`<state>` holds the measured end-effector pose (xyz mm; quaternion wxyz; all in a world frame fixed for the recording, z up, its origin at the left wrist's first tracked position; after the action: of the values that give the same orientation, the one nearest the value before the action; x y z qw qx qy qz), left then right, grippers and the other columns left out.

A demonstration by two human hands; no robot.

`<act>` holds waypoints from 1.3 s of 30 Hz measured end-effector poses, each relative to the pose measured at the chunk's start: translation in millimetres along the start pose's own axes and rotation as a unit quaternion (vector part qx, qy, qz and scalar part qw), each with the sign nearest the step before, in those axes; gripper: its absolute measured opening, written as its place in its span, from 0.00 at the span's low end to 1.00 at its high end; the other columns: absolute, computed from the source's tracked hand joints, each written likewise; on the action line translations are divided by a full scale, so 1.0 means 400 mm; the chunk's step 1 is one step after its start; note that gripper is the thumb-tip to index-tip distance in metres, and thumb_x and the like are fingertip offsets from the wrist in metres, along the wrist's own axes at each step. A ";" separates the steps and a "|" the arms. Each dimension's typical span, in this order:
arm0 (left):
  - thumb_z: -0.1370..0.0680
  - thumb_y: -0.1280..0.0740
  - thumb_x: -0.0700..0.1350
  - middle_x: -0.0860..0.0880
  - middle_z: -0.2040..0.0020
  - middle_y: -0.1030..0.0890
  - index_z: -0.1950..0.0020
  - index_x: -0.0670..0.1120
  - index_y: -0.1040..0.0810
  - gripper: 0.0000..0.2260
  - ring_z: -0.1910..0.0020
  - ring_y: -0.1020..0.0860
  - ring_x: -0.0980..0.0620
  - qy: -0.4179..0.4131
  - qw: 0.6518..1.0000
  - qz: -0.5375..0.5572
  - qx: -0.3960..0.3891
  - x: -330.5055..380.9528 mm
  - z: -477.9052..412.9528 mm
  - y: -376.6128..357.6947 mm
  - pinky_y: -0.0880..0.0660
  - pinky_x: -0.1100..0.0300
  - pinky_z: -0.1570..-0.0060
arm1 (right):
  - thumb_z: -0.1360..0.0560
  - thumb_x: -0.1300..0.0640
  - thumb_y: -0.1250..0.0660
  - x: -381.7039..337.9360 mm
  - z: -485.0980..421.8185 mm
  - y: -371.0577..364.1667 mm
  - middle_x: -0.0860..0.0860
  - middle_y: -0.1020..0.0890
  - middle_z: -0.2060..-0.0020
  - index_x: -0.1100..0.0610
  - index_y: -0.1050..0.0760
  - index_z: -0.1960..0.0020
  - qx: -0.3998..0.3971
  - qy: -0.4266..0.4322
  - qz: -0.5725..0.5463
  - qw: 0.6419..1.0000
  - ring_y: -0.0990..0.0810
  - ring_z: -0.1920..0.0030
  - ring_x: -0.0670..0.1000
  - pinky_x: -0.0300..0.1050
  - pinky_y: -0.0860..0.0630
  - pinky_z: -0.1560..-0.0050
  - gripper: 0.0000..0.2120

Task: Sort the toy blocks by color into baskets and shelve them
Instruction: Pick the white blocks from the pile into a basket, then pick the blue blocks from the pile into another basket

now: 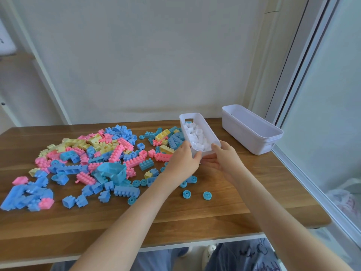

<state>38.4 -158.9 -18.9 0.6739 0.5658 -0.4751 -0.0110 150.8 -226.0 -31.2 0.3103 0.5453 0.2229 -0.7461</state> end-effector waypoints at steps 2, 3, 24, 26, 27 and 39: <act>0.18 0.44 0.54 0.46 0.41 0.24 0.31 0.45 0.37 0.20 0.52 0.23 0.53 0.022 1.000 0.014 0.005 0.007 -0.006 -0.007 0.33 0.69 0.71 | 0.20 0.53 0.41 -0.017 0.012 0.017 0.57 0.17 0.57 0.55 0.37 0.29 0.006 -0.005 0.087 0.996 0.16 0.60 0.53 0.48 0.18 0.60 0.20; 0.18 0.45 0.54 0.46 0.42 0.24 0.31 0.45 0.38 0.19 0.56 0.23 0.54 0.029 0.999 0.017 0.012 0.011 -0.009 -0.009 0.33 0.69 0.73 | 0.20 0.53 0.41 -0.028 0.017 0.033 0.56 0.17 0.58 0.55 0.34 0.31 0.027 0.020 0.142 0.989 0.16 0.60 0.54 0.48 0.18 0.61 0.18; 0.18 0.41 0.46 0.49 0.48 0.23 0.51 0.52 0.26 0.06 0.53 0.26 0.53 -0.062 0.997 -0.019 -0.048 0.130 -0.088 -0.085 0.30 0.62 0.62 | 0.21 0.60 0.46 -0.108 -0.094 0.274 0.50 0.36 0.75 0.57 0.41 0.70 0.095 0.275 0.563 0.774 0.39 0.72 0.49 0.41 0.40 0.68 0.19; 0.18 0.41 0.46 0.49 0.46 0.23 0.49 0.51 0.25 0.06 0.50 0.25 0.52 -0.071 0.996 -0.014 -0.057 0.131 -0.094 -0.092 0.29 0.62 0.58 | 0.21 0.60 0.46 -0.119 -0.096 0.270 0.51 0.36 0.74 0.58 0.42 0.70 0.091 0.264 0.554 0.784 0.40 0.72 0.48 0.42 0.43 0.70 0.18; 0.19 0.40 0.47 0.50 0.45 0.23 0.47 0.50 0.24 0.06 0.48 0.25 0.52 -0.077 0.995 -0.012 -0.061 0.133 -0.096 -0.097 0.30 0.62 0.57 | 0.21 0.61 0.46 -0.124 -0.097 0.270 0.51 0.37 0.74 0.58 0.41 0.69 0.098 0.267 0.545 0.789 0.41 0.73 0.48 0.43 0.43 0.70 0.18; 0.23 0.39 0.61 0.47 0.34 0.26 0.27 0.45 0.42 0.31 0.32 0.31 0.48 -0.155 0.981 -0.112 -0.020 0.246 -0.163 -0.183 0.63 0.43 0.29 | 0.25 0.62 0.43 -0.130 -0.098 0.259 0.50 0.39 0.77 0.57 0.45 0.73 0.141 0.275 0.474 0.824 0.43 0.73 0.50 0.45 0.45 0.70 0.20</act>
<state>173.0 -190.6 -7.6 0.5976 0.5937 -0.5068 -0.1833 261.4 -261.4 6.8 0.4713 0.8042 -0.0950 -0.3494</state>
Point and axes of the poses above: each hand's wrist, its own z-axis away from the middle knuckle, its own y-axis out of the back of the hand, x = y × z, the point moved 2 cm from there along -z, towards the middle knuckle
